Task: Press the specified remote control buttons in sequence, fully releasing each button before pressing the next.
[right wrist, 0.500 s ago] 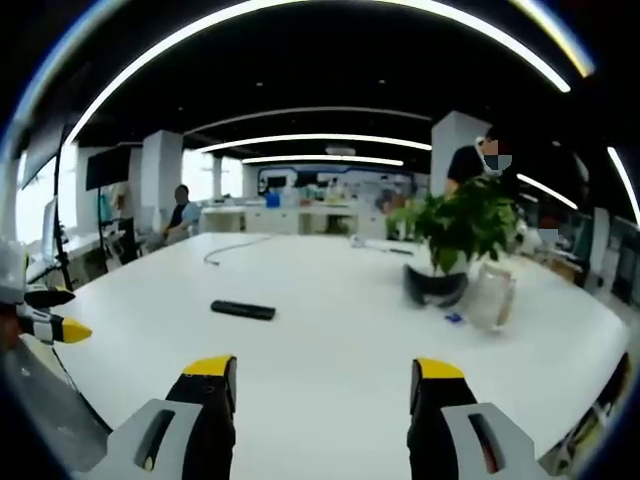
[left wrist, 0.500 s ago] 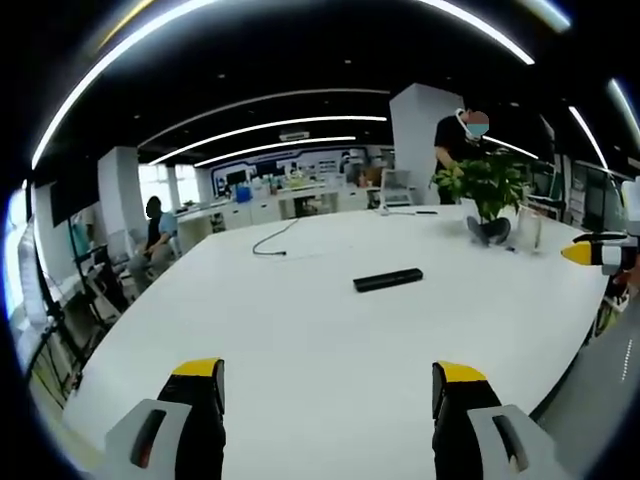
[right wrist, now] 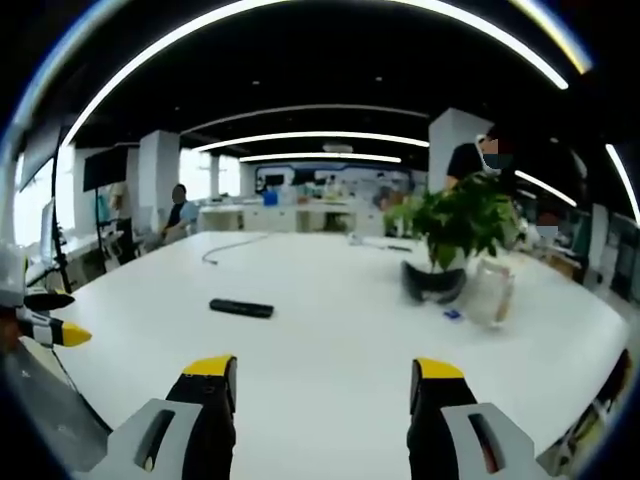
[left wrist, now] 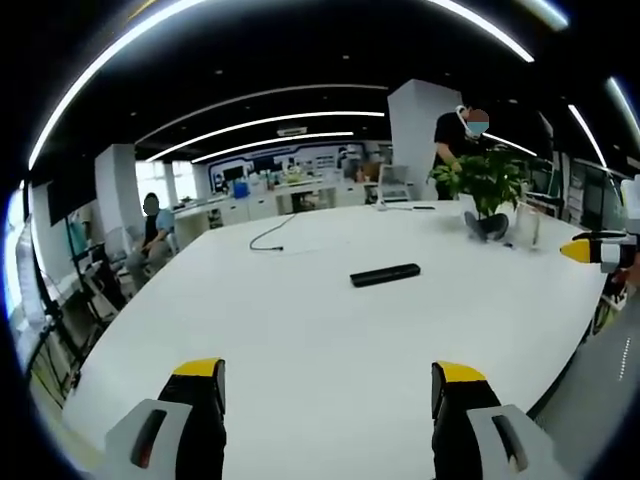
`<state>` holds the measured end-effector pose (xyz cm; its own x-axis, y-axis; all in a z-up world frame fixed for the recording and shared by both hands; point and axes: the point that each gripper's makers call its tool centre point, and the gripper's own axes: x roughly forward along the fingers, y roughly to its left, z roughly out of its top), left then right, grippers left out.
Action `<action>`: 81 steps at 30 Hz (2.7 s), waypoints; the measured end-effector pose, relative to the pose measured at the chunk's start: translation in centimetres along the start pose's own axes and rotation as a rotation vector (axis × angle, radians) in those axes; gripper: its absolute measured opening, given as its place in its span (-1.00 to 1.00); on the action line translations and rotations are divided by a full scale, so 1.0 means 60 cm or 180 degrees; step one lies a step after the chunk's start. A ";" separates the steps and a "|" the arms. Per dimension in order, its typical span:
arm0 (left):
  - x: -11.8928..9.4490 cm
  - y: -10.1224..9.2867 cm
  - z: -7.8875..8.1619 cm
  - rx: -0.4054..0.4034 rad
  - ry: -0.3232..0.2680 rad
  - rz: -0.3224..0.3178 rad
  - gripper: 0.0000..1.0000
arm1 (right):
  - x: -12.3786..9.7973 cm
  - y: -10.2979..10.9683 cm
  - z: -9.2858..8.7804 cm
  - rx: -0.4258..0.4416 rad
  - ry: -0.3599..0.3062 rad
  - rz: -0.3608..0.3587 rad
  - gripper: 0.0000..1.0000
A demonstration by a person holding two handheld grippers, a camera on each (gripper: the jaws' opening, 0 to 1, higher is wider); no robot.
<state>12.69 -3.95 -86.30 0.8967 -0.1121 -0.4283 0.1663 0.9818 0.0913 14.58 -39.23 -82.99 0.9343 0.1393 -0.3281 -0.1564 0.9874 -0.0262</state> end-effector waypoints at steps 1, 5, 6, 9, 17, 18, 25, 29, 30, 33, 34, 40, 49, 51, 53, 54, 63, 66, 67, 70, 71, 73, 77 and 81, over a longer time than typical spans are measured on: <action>0.000 0.000 0.000 -0.0002 -0.0001 -0.0002 0.75 | 0.000 -0.001 0.000 0.0004 -0.0001 -0.0010 0.38; 0.002 -0.001 -0.002 -0.0001 0.0036 -0.0013 0.75 | 0.003 -0.004 -0.003 0.0045 0.0047 -0.0013 0.36; 0.002 -0.001 -0.003 0.0001 0.0049 -0.0015 0.75 | 0.003 -0.004 -0.004 0.0040 0.0049 -0.0018 0.36; 0.003 -0.003 -0.002 0.0006 0.0039 -0.0038 0.75 | 0.003 -0.006 -0.003 0.0033 0.0032 -0.0037 0.36; 0.003 -0.006 -0.004 0.0016 0.0059 -0.0063 0.75 | 0.004 -0.010 -0.009 0.0068 0.0084 -0.0072 0.35; 0.004 -0.006 -0.004 0.0018 0.0058 -0.0062 0.75 | 0.004 -0.009 -0.010 0.0062 0.0090 -0.0066 0.35; 0.004 -0.009 -0.004 0.0028 0.0061 -0.0096 0.77 | 0.004 -0.004 -0.012 0.0037 0.0119 -0.0016 0.34; 0.001 -0.016 0.005 0.0025 -0.0007 -0.0160 0.78 | 0.004 -0.001 -0.011 0.0028 0.0112 0.0008 0.33; 0.001 -0.017 0.007 0.0019 -0.0022 -0.0172 0.78 | 0.004 -0.001 -0.011 0.0027 0.0110 0.0008 0.33; 0.001 -0.018 0.014 -0.0002 -0.0038 -0.0187 0.77 | 0.003 -0.004 -0.010 0.0039 0.0103 -0.0008 0.32; 0.001 -0.018 0.015 -0.0005 -0.0041 -0.0197 0.76 | 0.003 -0.004 -0.011 0.0041 0.0103 -0.0010 0.32; 0.011 -0.017 0.032 0.0143 -0.0020 -0.0289 0.73 | 0.003 -0.007 -0.011 0.0045 0.0110 -0.0028 0.30; 0.058 -0.033 0.069 0.0464 0.0040 -0.0589 0.70 | 0.004 -0.005 -0.014 0.0028 0.0140 -0.0012 0.27; 0.066 -0.036 0.074 0.0532 0.0066 -0.0642 0.69 | 0.004 -0.006 -0.014 0.0040 0.0138 -0.0017 0.27; 0.078 -0.037 0.080 0.0558 0.0115 -0.0711 0.66 | 0.005 -0.008 -0.014 0.0050 0.0133 -0.0031 0.27; 0.083 -0.038 0.085 0.0586 0.0111 -0.0734 0.60 | 0.005 -0.008 -0.014 0.0056 0.0138 -0.0032 0.26; 0.129 -0.043 0.143 0.0922 0.0042 -0.0885 0.51 | 0.006 0.000 -0.026 0.0113 0.0287 0.0039 0.01; 0.148 -0.048 0.156 0.0967 0.0072 -0.0963 0.47 | 0.007 0.001 -0.035 0.0136 0.0389 0.0061 -0.12; 0.154 -0.050 0.159 0.0998 0.0094 -0.0992 0.47 | 0.007 0.001 -0.037 0.0134 0.0415 0.0063 -0.16; 0.177 -0.053 0.158 0.1126 0.0169 -0.1052 0.43 | 0.007 0.004 -0.044 0.0116 0.0494 0.0076 -0.26; 0.185 -0.054 0.156 0.1183 0.0213 -0.1063 0.40 | 0.007 0.005 -0.045 0.0116 0.0516 0.0085 -0.29; 0.194 -0.057 0.157 0.1241 0.0227 -0.1087 0.39 | 0.006 0.005 -0.052 0.0090 0.0592 0.0084 -0.38; 0.210 -0.068 0.166 0.1270 0.0252 -0.1189 0.39 | 0.005 0.007 -0.065 0.0055 0.0763 0.0097 -0.60; 0.226 -0.078 0.177 0.1295 0.0284 -0.1266 0.38 | 0.003 0.005 -0.076 0.0043 0.0891 0.0081 -0.79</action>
<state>28.45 -11.68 -82.97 0.6977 -0.4301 -0.5729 0.6440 0.7268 0.2387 13.24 -39.28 -87.39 0.8050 0.1394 -0.5766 -0.1725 0.9850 -0.0026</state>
